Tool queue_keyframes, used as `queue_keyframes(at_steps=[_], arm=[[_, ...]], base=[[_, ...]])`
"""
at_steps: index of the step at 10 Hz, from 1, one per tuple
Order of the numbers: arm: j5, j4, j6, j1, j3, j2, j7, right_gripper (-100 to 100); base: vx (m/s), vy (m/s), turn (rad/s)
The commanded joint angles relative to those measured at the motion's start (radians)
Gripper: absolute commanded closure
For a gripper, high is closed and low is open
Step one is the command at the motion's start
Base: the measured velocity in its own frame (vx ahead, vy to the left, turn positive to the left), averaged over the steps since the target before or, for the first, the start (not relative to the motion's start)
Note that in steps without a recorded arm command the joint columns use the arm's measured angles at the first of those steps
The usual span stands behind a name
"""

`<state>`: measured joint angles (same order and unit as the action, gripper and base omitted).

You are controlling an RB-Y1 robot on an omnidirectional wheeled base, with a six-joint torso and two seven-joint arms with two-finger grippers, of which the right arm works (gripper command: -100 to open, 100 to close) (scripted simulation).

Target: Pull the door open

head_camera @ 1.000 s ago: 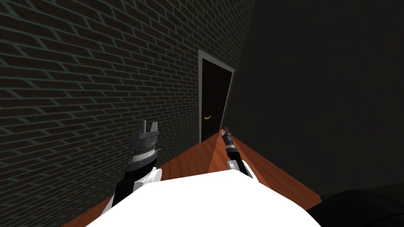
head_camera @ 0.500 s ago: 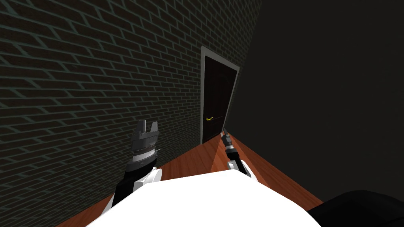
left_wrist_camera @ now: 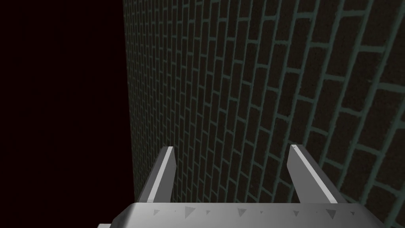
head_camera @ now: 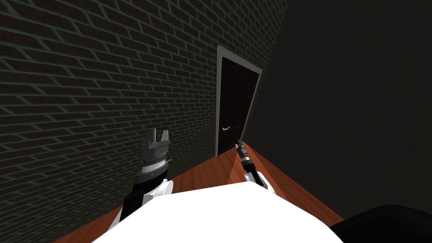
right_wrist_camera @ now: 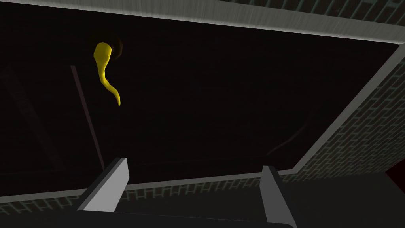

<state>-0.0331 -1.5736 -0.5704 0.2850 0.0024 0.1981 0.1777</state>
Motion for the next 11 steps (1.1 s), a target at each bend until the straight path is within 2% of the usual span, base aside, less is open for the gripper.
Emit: queue_keyframes(at_steps=[1,11], arm=[[-0.006,0.043,-0.015,-0.012,0.002,0.014,0.015,-100],[-0.042,0.300,-0.099,-0.094,0.014,0.100,0.100,-100]], base=[[0.093,-0.039,0.097],[0.089,-0.045,0.093]])
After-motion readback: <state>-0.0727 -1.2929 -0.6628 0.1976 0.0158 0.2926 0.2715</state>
